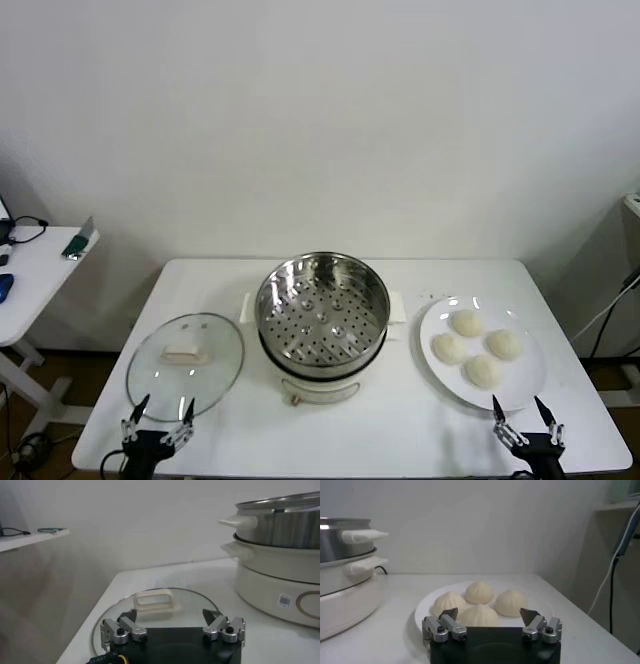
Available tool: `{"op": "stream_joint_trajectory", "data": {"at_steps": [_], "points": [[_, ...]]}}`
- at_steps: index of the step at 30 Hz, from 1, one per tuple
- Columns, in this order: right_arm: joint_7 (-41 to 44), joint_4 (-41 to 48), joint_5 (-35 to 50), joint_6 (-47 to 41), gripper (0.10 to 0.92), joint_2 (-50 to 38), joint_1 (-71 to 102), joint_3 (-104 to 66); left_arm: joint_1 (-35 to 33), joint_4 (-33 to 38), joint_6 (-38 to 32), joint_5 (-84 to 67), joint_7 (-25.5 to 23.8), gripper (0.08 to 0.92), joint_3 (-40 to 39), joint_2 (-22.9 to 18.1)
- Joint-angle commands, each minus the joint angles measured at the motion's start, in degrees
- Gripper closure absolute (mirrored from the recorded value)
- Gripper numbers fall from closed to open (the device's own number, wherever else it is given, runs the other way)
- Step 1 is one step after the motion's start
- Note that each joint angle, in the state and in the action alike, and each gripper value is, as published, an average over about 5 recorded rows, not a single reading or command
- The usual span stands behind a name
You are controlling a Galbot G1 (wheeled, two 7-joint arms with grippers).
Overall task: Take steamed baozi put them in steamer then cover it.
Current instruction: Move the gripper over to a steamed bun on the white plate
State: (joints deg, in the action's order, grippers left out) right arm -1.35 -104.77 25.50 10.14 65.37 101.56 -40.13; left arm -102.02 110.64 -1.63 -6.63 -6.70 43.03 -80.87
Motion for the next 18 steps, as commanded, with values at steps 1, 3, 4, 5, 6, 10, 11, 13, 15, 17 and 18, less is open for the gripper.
{"op": "stream_joint_trajectory", "data": {"at_steps": [1, 3, 4, 5, 6, 10, 11, 13, 15, 17, 18], "points": [[-1.2, -2.7, -1.8, -11.3, 0.203, -2.5, -5.9, -2.5, 0.0, 0.0, -0.1, 0.1, 0.0, 0.177, 0.0, -0.1], [-1.2, -3.6, -1.7, -16.2, 0.203, -4.7, -9.0, -3.1, 0.1, 0.1, -0.1, 0.1, 0.0, 0.177, 0.0, -0.1], [-0.6, -3.7, -1.7, -18.7, 0.203, -6.2, -11.1, -3.4, 0.1, 0.1, -0.1, 0.0, 0.0, 0.177, 0.0, -0.1], [0.2, -3.5, -1.9, -21.0, 0.203, -7.9, -13.7, -3.4, 0.1, 0.1, -0.2, 0.0, 0.0, 0.177, -0.1, -0.1], [1.1, -3.1, -2.2, -22.8, 0.203, -9.8, -16.7, -3.2, 0.1, 0.2, -0.3, 0.0, 0.0, 0.177, -0.1, -0.1], [4.5, 0.8, -2.8, -28.9, 0.203, -18.2, -28.5, 1.4, 0.3, 0.2, -0.6, 0.1, 0.0, 0.177, -0.3, -0.1], [6.0, 2.2, -3.1, -30.2, 0.203, -20.8, -31.1, 3.4, 0.4, 0.2, -0.7, 0.1, 0.0, 0.177, -0.4, -0.2], [9.6, 5.0, -4.2, -32.1, 0.203, -25.9, -36.3, 8.0, 0.6, 0.2, -0.8, 0.2, 0.1, 0.177, -0.5, -0.3], [14.3, 7.9, -6.4, -33.0, 0.203, -31.2, -42.0, 14.0, 0.7, 0.2, -1.0, 0.2, 0.1, 0.177, -0.6, -0.4], [20.6, 10.7, -9.2, -32.8, 0.203, -36.2, -47.4, 20.4, 0.9, 0.0, -1.1, 0.2, 0.1, 0.177, -0.7, -0.4], [24.3, 12.1, -10.9, -31.9, 0.203, -38.5, -49.8, 23.1, 0.9, 0.0, -1.2, 0.2, 0.1, 0.177, -0.7, -0.4]]}}
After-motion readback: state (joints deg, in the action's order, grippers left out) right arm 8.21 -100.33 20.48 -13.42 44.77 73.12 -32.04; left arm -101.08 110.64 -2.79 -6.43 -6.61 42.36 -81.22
